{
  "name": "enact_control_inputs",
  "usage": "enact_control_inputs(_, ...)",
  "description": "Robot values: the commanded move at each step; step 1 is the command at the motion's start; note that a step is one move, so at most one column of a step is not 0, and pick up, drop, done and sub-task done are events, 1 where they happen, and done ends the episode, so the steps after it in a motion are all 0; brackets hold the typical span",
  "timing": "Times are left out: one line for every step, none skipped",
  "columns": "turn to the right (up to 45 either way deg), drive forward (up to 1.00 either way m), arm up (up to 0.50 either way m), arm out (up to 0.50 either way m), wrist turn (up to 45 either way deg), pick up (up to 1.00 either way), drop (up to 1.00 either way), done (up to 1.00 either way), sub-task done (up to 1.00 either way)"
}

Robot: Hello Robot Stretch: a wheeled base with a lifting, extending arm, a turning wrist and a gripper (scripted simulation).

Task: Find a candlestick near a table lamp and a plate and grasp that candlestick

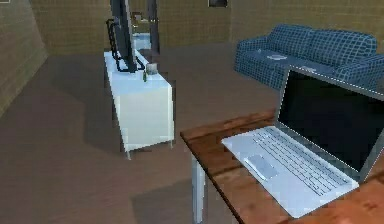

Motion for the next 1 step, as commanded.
enact_control_inputs(-30.0, 0.0, 0.0, 0.0, 0.0, 0.0, 0.0, 0.0, 0.0)
